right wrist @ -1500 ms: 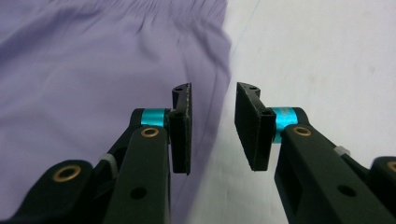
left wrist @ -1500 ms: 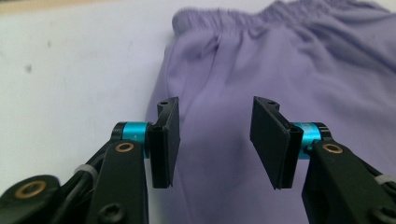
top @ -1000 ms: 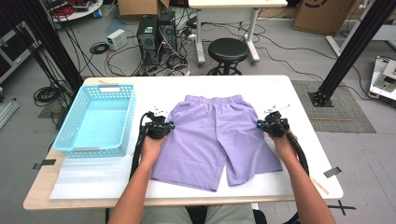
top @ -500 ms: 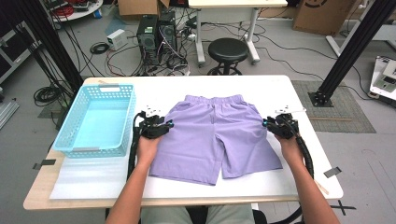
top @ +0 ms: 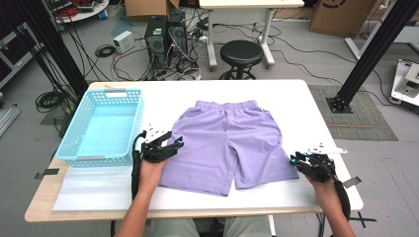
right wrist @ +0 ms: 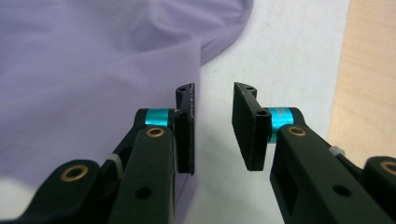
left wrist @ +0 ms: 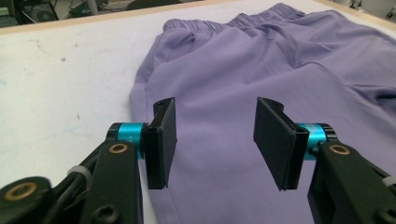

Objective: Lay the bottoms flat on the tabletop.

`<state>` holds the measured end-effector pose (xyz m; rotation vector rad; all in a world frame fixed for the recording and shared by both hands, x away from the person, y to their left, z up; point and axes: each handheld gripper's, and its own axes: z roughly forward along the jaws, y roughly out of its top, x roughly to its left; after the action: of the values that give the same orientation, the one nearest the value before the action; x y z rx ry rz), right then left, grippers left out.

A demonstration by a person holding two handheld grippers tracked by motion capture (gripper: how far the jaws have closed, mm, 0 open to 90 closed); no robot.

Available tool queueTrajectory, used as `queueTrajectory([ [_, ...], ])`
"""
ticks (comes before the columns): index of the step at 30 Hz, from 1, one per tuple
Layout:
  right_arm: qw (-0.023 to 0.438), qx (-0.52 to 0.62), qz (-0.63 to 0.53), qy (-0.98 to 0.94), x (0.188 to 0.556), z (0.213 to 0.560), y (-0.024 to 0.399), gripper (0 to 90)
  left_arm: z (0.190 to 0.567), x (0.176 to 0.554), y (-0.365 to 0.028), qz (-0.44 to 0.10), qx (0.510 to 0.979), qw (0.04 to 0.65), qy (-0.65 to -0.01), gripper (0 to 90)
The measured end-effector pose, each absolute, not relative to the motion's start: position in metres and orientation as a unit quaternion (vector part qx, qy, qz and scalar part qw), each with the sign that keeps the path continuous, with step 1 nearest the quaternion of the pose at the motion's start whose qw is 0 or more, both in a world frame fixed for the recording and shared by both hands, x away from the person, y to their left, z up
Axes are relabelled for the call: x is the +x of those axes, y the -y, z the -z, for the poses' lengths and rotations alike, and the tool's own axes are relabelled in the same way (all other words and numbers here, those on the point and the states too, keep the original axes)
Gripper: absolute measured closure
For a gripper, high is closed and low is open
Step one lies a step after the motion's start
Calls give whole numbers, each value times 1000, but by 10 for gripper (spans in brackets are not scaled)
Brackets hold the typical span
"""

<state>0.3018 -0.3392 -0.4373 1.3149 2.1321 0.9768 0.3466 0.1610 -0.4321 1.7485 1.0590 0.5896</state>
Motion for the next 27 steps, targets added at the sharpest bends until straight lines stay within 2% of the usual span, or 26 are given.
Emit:
queueTrajectory([
  [7, 208, 476, -320, -793, 282, 447, 340, 715, 434, 337, -159, -238, 727, 483, -426, 486],
  [8, 203, 480, -329, -787, 281, 448, 342, 739, 434, 338, -159, -237, 728, 482, -426, 486],
  [10, 181, 477, -337, -791, 279, 447, 345, 889, 434, 339, -159, -237, 728, 482, -426, 487],
  [16, 214, 465, -306, -803, 262, 440, 346, 899, 435, 340, -162, -237, 727, 478, -431, 488],
  [19, 221, 472, -303, -798, 253, 438, 354, 883, 436, 339, -162, -237, 730, 476, -431, 488],
  [22, 223, 472, -319, -791, 250, 434, 355, 747, 436, 337, -161, -236, 729, 478, -429, 487],
  [25, 222, 460, -350, -785, 252, 428, 345, 686, 436, 337, -159, -236, 729, 479, -429, 486],
  [27, 222, 444, -366, -788, 255, 426, 335, 681, 436, 336, -159, -236, 732, 477, -426, 484],
])
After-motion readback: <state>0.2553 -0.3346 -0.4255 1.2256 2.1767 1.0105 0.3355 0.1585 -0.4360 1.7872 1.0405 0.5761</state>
